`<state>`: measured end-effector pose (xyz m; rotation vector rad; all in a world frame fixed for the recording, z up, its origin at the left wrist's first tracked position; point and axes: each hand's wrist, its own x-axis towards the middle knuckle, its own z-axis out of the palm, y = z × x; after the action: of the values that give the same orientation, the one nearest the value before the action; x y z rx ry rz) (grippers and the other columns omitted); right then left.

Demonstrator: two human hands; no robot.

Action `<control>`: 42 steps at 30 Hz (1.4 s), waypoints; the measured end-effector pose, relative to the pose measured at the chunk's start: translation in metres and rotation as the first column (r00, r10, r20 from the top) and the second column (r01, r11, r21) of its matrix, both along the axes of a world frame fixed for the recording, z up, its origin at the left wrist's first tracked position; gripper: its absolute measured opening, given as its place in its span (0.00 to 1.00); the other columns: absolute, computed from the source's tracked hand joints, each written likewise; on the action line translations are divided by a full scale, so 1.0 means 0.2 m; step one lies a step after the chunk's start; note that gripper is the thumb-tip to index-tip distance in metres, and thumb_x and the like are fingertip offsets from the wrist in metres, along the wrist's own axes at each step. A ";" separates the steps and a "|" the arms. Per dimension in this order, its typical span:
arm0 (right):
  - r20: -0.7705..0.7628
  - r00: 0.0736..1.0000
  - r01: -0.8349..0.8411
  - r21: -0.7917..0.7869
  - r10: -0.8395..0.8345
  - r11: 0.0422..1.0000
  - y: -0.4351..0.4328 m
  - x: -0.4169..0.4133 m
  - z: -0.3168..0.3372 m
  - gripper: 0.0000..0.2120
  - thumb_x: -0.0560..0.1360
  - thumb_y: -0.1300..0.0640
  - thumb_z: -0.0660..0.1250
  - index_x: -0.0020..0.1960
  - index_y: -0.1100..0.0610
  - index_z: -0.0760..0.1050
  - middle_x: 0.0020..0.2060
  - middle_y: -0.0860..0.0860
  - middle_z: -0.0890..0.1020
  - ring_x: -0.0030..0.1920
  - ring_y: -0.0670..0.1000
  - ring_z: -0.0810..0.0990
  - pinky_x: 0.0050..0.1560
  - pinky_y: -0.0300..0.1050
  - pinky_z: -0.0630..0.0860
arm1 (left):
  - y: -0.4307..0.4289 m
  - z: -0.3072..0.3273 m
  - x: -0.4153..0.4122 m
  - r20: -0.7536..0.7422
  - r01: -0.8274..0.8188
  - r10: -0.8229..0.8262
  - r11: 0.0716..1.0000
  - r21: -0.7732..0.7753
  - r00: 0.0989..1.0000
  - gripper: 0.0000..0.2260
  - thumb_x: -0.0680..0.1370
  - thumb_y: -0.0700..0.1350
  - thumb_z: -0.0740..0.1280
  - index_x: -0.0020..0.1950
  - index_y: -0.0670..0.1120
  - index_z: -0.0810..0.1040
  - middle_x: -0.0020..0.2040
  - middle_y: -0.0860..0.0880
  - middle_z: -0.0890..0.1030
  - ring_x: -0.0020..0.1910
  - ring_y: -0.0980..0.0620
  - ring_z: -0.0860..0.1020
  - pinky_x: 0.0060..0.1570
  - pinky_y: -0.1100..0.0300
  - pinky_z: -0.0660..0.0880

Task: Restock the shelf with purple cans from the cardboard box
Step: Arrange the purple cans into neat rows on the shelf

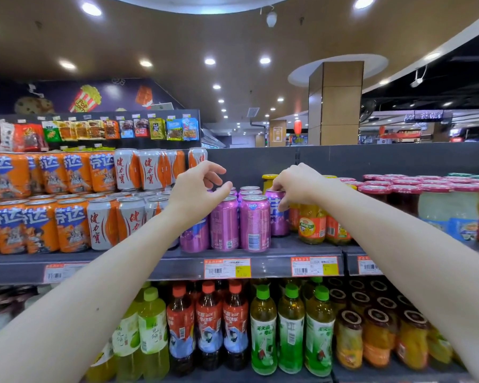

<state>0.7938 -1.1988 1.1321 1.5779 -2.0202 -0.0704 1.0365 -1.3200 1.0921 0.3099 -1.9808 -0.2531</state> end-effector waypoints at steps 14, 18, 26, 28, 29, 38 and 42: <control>-0.216 0.973 0.121 0.164 -0.084 0.979 -0.12 0.05 0.07 0.25 0.69 0.37 0.76 0.59 0.50 0.77 0.52 0.48 0.82 0.58 0.53 0.77 0.58 0.50 0.66 | -0.03 0.01 0.01 0.054 -0.054 0.054 0.999 -0.003 0.997 0.12 0.77 0.54 0.74 0.59 0.53 0.80 0.45 0.58 0.83 0.47 0.58 0.81 0.49 0.56 0.81; -0.242 0.961 0.175 0.170 -0.131 0.970 -0.15 0.05 0.06 0.25 0.68 0.39 0.77 0.60 0.49 0.76 0.54 0.48 0.82 0.59 0.53 0.77 0.60 0.51 0.66 | -0.02 0.02 0.00 0.078 -0.056 0.056 0.998 0.004 0.995 0.13 0.77 0.54 0.74 0.59 0.54 0.79 0.46 0.58 0.83 0.48 0.57 0.81 0.51 0.53 0.82; -0.191 0.964 0.217 0.171 -0.184 0.961 -0.15 0.07 0.07 0.27 0.68 0.39 0.77 0.63 0.48 0.75 0.56 0.47 0.82 0.60 0.53 0.78 0.64 0.55 0.64 | 0.04 0.00 -0.01 0.098 -0.051 0.049 0.999 0.019 0.994 0.13 0.78 0.52 0.74 0.61 0.52 0.80 0.47 0.56 0.83 0.47 0.57 0.81 0.49 0.57 0.80; -0.117 0.978 0.186 0.143 -0.170 0.972 -0.12 0.09 0.10 0.31 0.68 0.42 0.78 0.68 0.49 0.73 0.60 0.48 0.81 0.63 0.54 0.77 0.65 0.55 0.63 | 0.06 0.00 0.00 0.121 -0.050 0.048 0.999 0.019 0.992 0.14 0.78 0.53 0.73 0.62 0.51 0.79 0.48 0.55 0.83 0.49 0.56 0.81 0.51 0.58 0.80; -0.080 0.984 0.169 0.124 -0.160 0.978 -0.10 0.10 0.12 0.33 0.69 0.43 0.78 0.71 0.49 0.71 0.62 0.48 0.80 0.65 0.54 0.76 0.65 0.55 0.63 | 0.07 0.00 0.01 0.135 -0.053 0.050 0.998 0.016 0.990 0.15 0.78 0.53 0.73 0.63 0.51 0.79 0.50 0.54 0.83 0.50 0.55 0.81 0.52 0.57 0.80; 0.186 0.981 0.061 -0.017 -0.056 0.998 0.10 0.23 0.13 0.31 0.77 0.58 0.69 0.78 0.49 0.65 0.72 0.51 0.74 0.69 0.56 0.74 0.59 0.54 0.78 | 0.14 0.01 0.11 0.290 -0.098 0.098 0.995 -0.016 0.952 0.22 0.80 0.54 0.69 0.73 0.50 0.75 0.67 0.49 0.81 0.67 0.50 0.77 0.65 0.47 0.76; 0.235 0.971 0.056 -0.071 -0.038 0.996 0.18 0.37 0.09 0.29 0.77 0.57 0.68 0.77 0.49 0.66 0.70 0.50 0.76 0.68 0.55 0.75 0.57 0.54 0.78 | 0.18 0.01 0.20 0.328 -0.116 0.123 0.992 -0.039 0.937 0.24 0.79 0.54 0.68 0.75 0.50 0.73 0.70 0.49 0.79 0.69 0.48 0.76 0.65 0.49 0.76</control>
<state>0.8680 -1.1629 1.1494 1.5504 -2.2110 0.1823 1.0760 -1.2844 1.0938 0.4848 -2.2833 -0.1077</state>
